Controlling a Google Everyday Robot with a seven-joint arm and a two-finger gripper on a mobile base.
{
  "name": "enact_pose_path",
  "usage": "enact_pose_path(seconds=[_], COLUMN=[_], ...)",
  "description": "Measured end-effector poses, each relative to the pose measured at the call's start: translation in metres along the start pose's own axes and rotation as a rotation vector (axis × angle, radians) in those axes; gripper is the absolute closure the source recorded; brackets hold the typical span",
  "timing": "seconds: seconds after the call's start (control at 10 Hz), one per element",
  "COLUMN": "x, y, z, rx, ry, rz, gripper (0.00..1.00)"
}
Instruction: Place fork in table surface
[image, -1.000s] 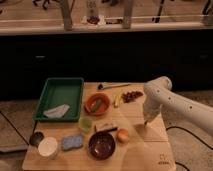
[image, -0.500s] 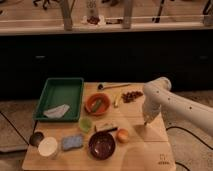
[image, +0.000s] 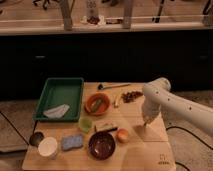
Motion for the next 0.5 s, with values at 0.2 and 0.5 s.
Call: enact_pose_path(seconds=[0.2,0.5], x=[-0.0018,-0.0041], y=[-0.0002,0.0008], z=[0.0004,0.0005], rx=[-0.001,-0.003], ry=[-0.001,-0.002], rz=[-0.007,-0.012], gripper=[0.97,0.97])
